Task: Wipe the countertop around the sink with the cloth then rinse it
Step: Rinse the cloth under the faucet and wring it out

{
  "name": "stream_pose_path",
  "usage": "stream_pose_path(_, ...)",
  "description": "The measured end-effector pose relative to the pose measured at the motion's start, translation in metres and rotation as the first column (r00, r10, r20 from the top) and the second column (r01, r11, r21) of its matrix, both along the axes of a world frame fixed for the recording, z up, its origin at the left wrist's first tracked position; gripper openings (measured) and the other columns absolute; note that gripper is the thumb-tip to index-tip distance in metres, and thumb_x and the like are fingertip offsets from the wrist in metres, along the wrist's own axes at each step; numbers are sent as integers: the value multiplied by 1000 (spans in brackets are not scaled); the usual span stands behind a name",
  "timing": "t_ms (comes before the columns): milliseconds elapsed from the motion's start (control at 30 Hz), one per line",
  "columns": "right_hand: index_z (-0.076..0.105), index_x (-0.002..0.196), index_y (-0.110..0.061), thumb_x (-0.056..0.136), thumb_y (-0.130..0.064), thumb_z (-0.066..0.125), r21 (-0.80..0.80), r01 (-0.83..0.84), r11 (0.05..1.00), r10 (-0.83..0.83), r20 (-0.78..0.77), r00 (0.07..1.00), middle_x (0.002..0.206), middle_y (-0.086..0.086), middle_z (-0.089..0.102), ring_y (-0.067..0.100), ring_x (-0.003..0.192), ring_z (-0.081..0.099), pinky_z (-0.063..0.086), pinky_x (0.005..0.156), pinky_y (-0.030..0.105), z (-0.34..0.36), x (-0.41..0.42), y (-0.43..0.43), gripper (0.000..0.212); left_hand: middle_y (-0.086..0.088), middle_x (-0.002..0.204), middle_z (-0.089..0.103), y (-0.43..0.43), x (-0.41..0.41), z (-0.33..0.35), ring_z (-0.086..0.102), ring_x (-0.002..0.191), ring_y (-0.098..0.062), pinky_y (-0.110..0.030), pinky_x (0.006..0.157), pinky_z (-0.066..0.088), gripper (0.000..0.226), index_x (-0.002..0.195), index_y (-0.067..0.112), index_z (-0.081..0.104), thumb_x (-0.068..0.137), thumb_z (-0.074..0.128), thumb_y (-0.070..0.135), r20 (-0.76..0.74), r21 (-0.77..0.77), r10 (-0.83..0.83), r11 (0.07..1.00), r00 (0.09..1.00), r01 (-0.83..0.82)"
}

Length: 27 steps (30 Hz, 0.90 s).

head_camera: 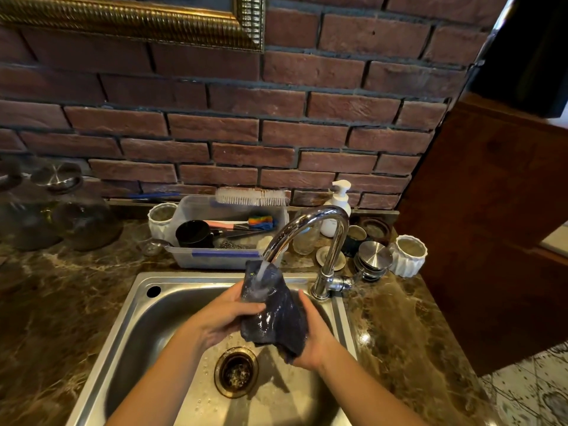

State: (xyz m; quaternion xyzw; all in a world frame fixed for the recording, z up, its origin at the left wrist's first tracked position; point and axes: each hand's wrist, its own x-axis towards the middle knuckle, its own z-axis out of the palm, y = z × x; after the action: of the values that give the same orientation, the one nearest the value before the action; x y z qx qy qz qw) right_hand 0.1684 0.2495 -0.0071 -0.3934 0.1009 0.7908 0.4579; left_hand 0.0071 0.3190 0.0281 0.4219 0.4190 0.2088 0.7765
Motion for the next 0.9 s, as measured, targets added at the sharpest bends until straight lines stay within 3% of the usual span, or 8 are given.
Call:
stream_pose_path(100, 61, 125, -2, 86, -36, 64, 79, -10, 997, 6, 52, 999, 119, 27, 63, 41, 107, 62, 53, 88, 51, 4, 4, 6, 52, -10, 108, 73, 11, 0, -6, 68, 104, -29, -43, 91, 53, 47, 122, 16, 58, 78, 74, 14, -64, -8, 49, 999, 997, -50)
stream_pose_path(233, 60, 118, -11, 95, -22, 57, 237, 34, 971, -116, 342, 932, 110, 18, 70, 33, 100, 66, 53, 78, 48, 19, 14, 25, 26, -13, 111, 70, 15, 3, -24, 65, 104, -30, -43, 85, 51, 28, 119, 17, 61, 96, 54, 30, -154, -33, 305, 949, 940, -313)
stream_pose_path(333, 60, 116, -14, 99, -15, 51, 358, -15, 934, -167, 472, 866, 115, 12, 68, 29, 108, 63, 51, 92, 45, 24, 11, 34, 19, -12, 130, 60, 3, 5, -34, 57, 118, -33, -50, 90, 49, 40, 132, 20, 54, 96, 51, 39, -47, -165, 337, 926, 940, -340)
stream_pose_path(467, 59, 115, -19, 100, -16, 50, 335, -262, 905, -68, 722, 688, 116, 9, 66, 24, 108, 62, 49, 98, 40, 25, 2, 35, 18, -8, 144, 44, -21, 17, -43, 38, 135, -30, -53, 110, 27, 64, 146, 22, 35, 93, 44, 56, -96, -209, 361, 904, 928, -373)
stream_pose_path(567, 59, 112, -20, 99, -15, 50, 328, -374, 868, -17, 771, 637, 112, 6, 68, 18, 101, 63, 51, 91, 33, 29, -3, 30, 16, -10, 139, 52, -24, 24, -46, 44, 131, -30, -50, 109, 30, 65, 141, 22, 44, 91, 37, 64, -14, -250, 390, 890, 921, -381)
stream_pose_path(633, 62, 105, -18, 98, -14, 52, 310, -407, 859, 32, 761, 648, 108, 7, 70, 19, 96, 66, 52, 90, 34, 30, -3, 28, 13, -11, 121, 63, -19, 21, -46, 56, 116, -30, -48, 100, 42, 60, 130, 20, 54, 90, 40, 63, 47, -303, 451, 857, 891, -417)
stream_pose_path(733, 63, 102, -17, 96, -12, 53, 294, -348, 890, 47, 701, 712, 98, 6, 71, 22, 93, 66, 52, 90, 38, 31, -4, 28, 12, -14, 120, 65, -19, 17, -46, 59, 112, -31, -49, 100, 45, 62, 125, 19, 58, 84, 48, 65, 31, -300, 437, 862, 899, -408)
stream_pose_path(900, 54, 124, -24, 98, -22, 51, 270, -190, 944, -45, 676, 735, 116, 10, 65, 27, 108, 62, 48, 100, 47, 15, -19, 41, 26, -5, 107, 64, -23, 24, -36, 60, 92, -18, -35, 77, 47, 32, 119, 19, 54, 97, 49, 41, -135, 67, 554, 833, 822, -550)
